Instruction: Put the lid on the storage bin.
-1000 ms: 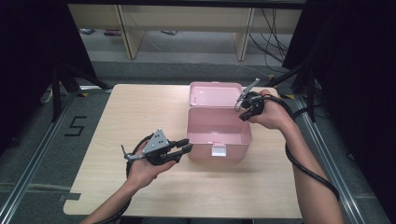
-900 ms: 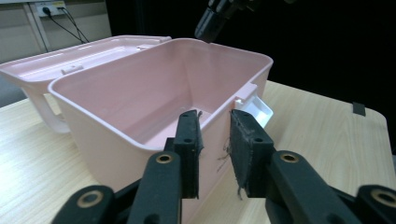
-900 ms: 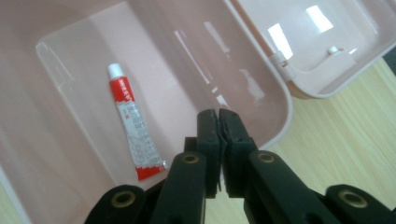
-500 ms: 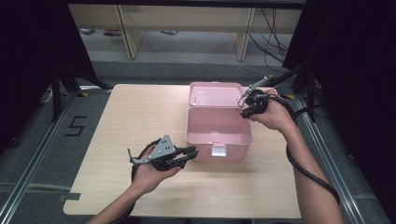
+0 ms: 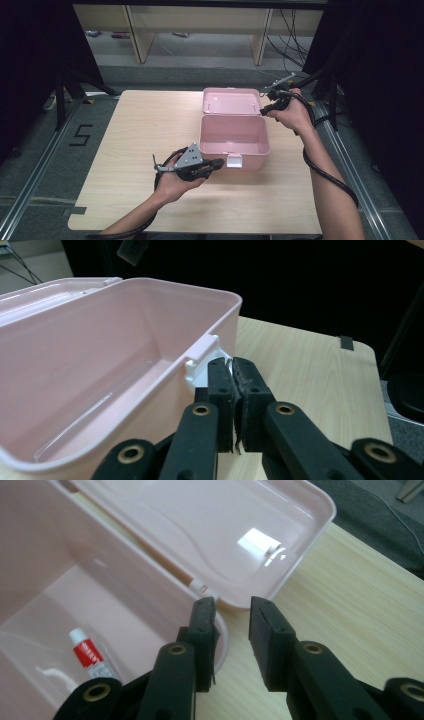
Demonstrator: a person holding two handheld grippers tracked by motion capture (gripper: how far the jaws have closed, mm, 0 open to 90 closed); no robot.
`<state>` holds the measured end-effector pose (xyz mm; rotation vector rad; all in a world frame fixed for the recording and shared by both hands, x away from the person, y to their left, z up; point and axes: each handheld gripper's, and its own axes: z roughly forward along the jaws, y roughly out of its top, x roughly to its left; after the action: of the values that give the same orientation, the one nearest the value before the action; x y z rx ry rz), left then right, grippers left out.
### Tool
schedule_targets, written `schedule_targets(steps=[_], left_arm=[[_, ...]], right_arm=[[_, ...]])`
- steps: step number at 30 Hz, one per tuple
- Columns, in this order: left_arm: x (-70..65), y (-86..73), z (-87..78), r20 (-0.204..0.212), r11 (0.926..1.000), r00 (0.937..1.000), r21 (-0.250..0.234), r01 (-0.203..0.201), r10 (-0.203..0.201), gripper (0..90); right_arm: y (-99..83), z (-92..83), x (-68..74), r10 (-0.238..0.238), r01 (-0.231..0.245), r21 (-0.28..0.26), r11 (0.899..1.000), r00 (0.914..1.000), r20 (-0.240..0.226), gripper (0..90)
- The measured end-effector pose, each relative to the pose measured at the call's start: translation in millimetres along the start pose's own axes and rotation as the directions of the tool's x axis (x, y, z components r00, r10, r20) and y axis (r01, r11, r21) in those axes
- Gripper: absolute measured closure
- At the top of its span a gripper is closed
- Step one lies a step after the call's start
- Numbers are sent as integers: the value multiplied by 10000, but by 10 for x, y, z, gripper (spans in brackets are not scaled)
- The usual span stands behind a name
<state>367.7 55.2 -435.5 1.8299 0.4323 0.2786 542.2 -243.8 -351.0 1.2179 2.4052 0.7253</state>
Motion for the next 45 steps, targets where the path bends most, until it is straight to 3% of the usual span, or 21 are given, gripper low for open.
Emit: schedule_targets(steps=[2, 8, 13, 17, 19, 22, 25, 26, 32, 36, 42, 45], left_arm=[[-21, 1, 15, 41, 9995, 10000, -308, 19, -18, 888], [-41, 13, 40, 22, 9994, 9996, -189, 277, -276, 896], [-57, 20, 80, -95, 9999, 9999, 123, 82, -80, 897], [-102, 56, 177, 20, 9999, 10000, 113, -38, 37, 897], [-103, 60, 203, 9, 9998, 9999, 153, -107, 106, 897], [-83, 52, 304, -84, 9995, 9997, 237, -208, 210, 897], [-68, 46, 347, -105, 9997, 9998, 212, -153, 155, 897], [-54, 44, 386, -115, 9994, 9996, 224, -251, 254, 897], [-42, 19, 468, -116, 9982, 9984, 240, -554, 557, 898], [-35, -11, 519, -116, 9986, 9987, 172, -503, 505, 898], [-14, -62, 557, -150, 9983, 9984, 212, -534, 537, 897], [-4, -79, 555, -240, 9986, 9986, 245, -476, 482, 897]], right_arm=[[7, 5, -1, 108, -109, 32, 9999, 9999, 125, 719], [103, 69, -57, 279, -281, 68, 9996, 9991, 323, 686], [141, 167, -90, 190, -191, 24, 9998, 9990, 409, 663], [170, 248, -120, 584, -588, 80, 9982, 9973, 455, 658], [182, 253, -140, 467, -470, 44, 9989, 9973, 560, 658], [224, 292, -178, 909, -909, -24, 9959, 9937, 656, 659], [238, 308, -209, 913, -914, -16, 9958, 9931, 739, 659], [245, 333, -219, 1205, -1204, -50, 9927, 9900, 736, 658], [258, 370, -253, 1256, -1256, -50, 9921, 9894, 729, 661], [287, 394, -316, 1359, -1350, -158, 9907, 9874, 807, 668], [314, 482, -387, 1896, -1880, -276, 9818, 9788, 772, 718], [319, 558, -411, 2146, -2119, -374, 9766, 9718, 972, 732]])
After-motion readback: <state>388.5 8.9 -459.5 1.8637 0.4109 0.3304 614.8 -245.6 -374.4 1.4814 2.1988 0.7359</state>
